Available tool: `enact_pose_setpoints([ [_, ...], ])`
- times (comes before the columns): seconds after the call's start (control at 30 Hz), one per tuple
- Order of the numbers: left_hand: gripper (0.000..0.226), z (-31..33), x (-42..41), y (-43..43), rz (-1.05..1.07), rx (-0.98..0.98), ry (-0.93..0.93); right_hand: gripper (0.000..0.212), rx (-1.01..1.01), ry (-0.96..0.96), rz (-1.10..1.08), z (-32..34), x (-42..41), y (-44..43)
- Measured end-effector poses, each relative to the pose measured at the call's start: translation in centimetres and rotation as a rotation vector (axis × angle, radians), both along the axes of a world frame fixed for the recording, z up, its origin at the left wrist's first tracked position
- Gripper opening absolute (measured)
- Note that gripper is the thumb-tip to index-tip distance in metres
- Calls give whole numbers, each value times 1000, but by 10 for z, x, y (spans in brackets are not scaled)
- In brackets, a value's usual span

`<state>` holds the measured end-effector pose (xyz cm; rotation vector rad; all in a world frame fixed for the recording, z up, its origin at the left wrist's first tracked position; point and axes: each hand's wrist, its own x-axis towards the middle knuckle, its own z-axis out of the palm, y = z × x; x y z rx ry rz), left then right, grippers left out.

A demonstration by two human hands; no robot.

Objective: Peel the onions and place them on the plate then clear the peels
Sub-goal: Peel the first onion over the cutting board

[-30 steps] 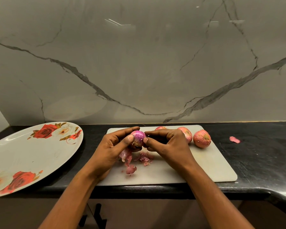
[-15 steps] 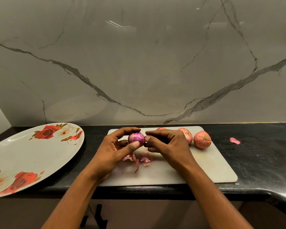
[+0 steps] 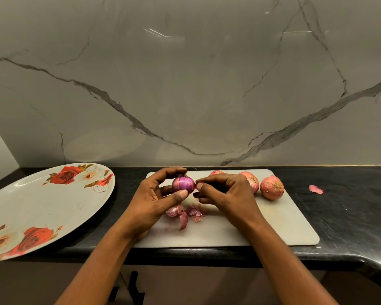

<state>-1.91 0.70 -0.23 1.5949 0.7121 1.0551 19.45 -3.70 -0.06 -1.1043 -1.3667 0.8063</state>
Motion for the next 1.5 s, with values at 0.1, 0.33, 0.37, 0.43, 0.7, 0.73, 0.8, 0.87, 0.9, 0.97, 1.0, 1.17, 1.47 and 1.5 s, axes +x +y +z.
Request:
enact_pose_setpoints([
  [0.1, 55, 0, -1, 1, 23, -8, -5, 9, 47, -119, 12, -2, 0, -1],
  [0.33, 55, 0, 0, 0, 45, 15, 26, 4, 37, -167, 6, -2, 0, 1],
  [0.37, 55, 0, 0, 0, 46, 16, 29, 4, 38, -175, 2, -3, 0, 1],
  [0.43, 54, 1, 0, -1, 46, 21, 34, 4, 30, -174, -8, -3, 0, 3],
  [0.7, 54, 3, 1, -4, 46, 4, 14, 8, -22, -88, -95, -7, 2, 8],
  [0.73, 53, 3, 1, -4, 57, 5, 14, 8, -24, -84, -111, -8, 3, 8],
  [0.8, 50, 3, 1, -3, 78, 16, 18, 8, -17, -102, -133, -8, 3, 8],
  [0.87, 47, 3, 1, -2, 90, 26, 19, 6, -8, -123, -117, -7, 3, 6],
  [0.9, 45, 3, 1, -2, 96, 24, 12, 7, -3, -113, -100, -7, 2, 5],
  [0.97, 43, 3, 1, -2, 114, 17, -10, 17, 1, -81, -72, -6, 1, 4],
  [1.0, 43, 3, 1, -2, 122, 11, -17, 23, 1, -73, -59, -5, 1, 4],
  [1.17, 44, 3, 3, -2, 99, -18, -20, 36, 17, -57, 40, -1, -2, -1],
  [1.47, 42, 3, 1, -3, 100, -47, -12, 29, 35, -92, 39, 3, -2, -4],
  [1.5, 42, 3, 1, -3, 98, -50, -19, 28, 37, -89, 27, 2, -1, -3],
])
